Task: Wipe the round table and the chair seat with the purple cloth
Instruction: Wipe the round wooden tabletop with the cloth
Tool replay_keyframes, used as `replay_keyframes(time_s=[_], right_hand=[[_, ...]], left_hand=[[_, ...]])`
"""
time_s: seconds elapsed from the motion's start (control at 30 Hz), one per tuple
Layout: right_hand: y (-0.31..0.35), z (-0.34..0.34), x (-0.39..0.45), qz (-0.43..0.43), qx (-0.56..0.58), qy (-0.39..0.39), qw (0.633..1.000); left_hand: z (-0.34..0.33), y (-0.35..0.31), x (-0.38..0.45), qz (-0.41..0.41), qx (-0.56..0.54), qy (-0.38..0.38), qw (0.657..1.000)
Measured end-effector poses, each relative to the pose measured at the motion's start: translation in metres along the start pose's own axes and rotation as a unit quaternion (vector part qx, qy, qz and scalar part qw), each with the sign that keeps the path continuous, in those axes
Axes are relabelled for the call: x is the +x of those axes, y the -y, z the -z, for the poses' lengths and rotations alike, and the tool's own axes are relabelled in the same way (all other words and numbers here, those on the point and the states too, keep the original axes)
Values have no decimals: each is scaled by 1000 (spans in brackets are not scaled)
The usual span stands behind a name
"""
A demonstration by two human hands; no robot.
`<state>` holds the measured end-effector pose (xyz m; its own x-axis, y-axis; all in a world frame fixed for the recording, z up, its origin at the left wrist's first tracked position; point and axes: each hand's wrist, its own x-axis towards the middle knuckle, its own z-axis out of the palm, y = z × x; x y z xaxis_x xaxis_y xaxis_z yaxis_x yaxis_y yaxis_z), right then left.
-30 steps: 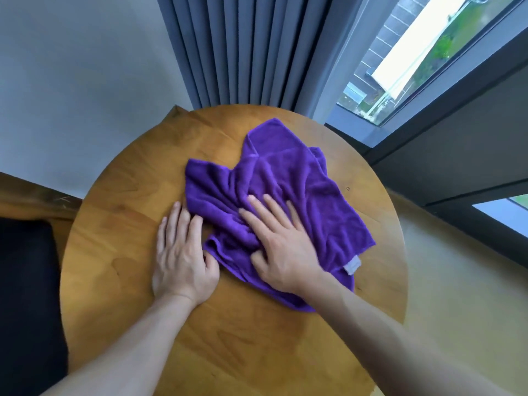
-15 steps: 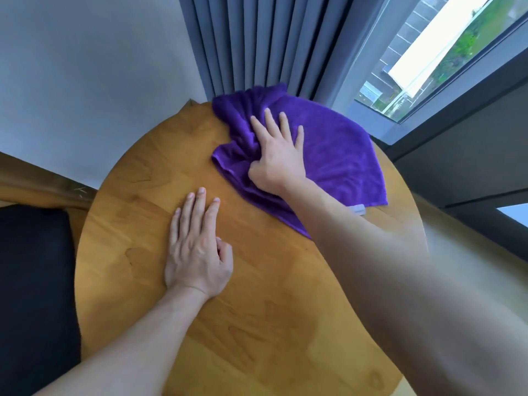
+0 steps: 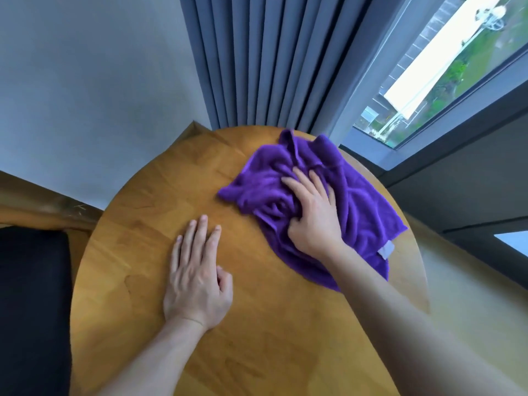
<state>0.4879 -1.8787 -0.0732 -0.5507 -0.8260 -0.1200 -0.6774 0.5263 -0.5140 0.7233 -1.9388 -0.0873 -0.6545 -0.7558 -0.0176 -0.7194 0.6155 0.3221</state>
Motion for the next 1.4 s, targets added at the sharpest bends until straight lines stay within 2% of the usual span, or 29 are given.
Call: replay_keyframes(time_s=[0.07, 0.13, 0.23, 0.33, 0.43, 0.5, 0.6, 0.7, 0.77, 0.9, 1.07, 1.17, 1.23, 1.4], right_hand=[[22, -9, 37, -48, -23, -1, 999], [48, -24, 58, -60, -51, 8, 997], [81, -47, 47, 11, -85, 30, 996], [87, -56, 4, 108, -63, 87, 988], [64, -45, -44, 127, -2, 103, 986], [38, -32, -63, 130, -5, 96, 987], [16, -18, -52, 75, 0, 34, 997], [39, -29, -23, -59, 3, -56, 997], [57, -41, -12, -103, -4, -81, 991], [57, -47, -10, -98, -28, -90, 991], [56, -48, -10, -99, -34, -108, 989], [55, -49, -9, -102, -36, -113, 988], [56, -52, -12, -106, -43, -117, 986], [96, -77, -40, -112, -62, -117, 985]], left_hand=[[2, -1, 0, 2, 1, 11, 1000], [2, 0, 0, 3, 2, 18, 1000], [1, 1, -2, 5, 4, 17, 1000], [-1, 2, -3, 3, 7, -1, 1000], [-2, 2, -4, 11, 5, -14, 1000], [-2, 3, -3, 8, 1, -10, 1000], [0, 4, -1, -2, -12, -5, 1000], [0, 3, 0, -4, -16, 7, 1000], [1, 4, 0, -4, -13, 14, 1000], [6, 2, 0, 1, -26, 28, 999], [19, 22, -2, -6, -107, 33, 994], [34, 75, -4, 15, -27, 42, 999], [40, 102, -4, -11, 16, 63, 998], [37, 105, -3, -29, 30, 51, 998]])
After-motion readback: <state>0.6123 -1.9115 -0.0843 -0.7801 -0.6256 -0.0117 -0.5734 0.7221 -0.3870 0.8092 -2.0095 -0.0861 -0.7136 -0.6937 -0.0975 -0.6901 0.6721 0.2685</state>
